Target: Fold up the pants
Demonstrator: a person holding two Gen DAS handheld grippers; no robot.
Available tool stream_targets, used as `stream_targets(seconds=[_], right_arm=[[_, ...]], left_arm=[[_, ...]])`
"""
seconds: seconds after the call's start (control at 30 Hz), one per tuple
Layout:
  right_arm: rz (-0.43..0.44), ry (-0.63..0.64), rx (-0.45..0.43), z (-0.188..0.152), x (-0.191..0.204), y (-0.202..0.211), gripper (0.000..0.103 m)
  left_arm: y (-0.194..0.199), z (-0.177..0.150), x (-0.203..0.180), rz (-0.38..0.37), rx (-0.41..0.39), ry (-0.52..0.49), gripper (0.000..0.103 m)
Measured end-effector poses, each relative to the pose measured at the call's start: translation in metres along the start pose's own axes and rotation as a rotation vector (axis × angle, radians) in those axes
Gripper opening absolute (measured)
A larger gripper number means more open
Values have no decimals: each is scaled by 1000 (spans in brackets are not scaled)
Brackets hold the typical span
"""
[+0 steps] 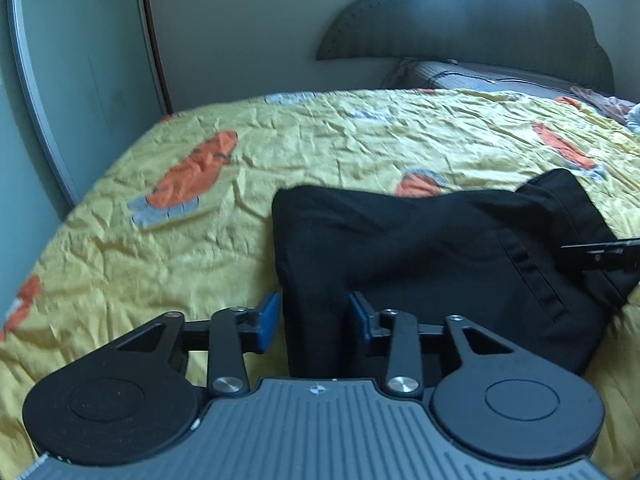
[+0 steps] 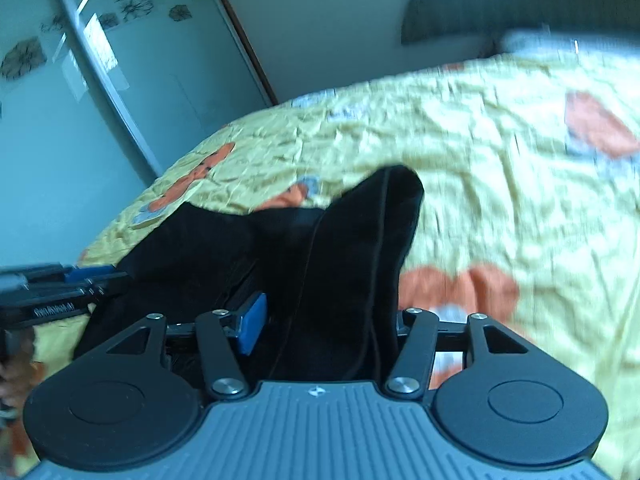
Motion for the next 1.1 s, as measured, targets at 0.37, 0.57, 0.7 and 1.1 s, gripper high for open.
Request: stream_targets(seconds=[0.37,0.57,0.7,1.1], right_arm=[[-30,-15,-5,-13,-1,23,37],[-242,51,-137,-12,6,50,61],[-275,223,-247,-12,44,76,63],[-199,167,-119,-30,63,56,74]], left_arm=[[15,-15,0,29,24,3,22],[24,-22,7,105,-5,13,58],[29,-25,4,102,2,42,61],[40,-31,6,123,20,112,67]])
Point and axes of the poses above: each gripper's, at about its wrist camera, not at the fingertips, and y roughly against the way its jaws point, x to its left, z to its top, the point moved 8 cm from there along -y, roughly the way its jaws point, and after that the axes turned 2 degrees about y, right-handed, at the moved point
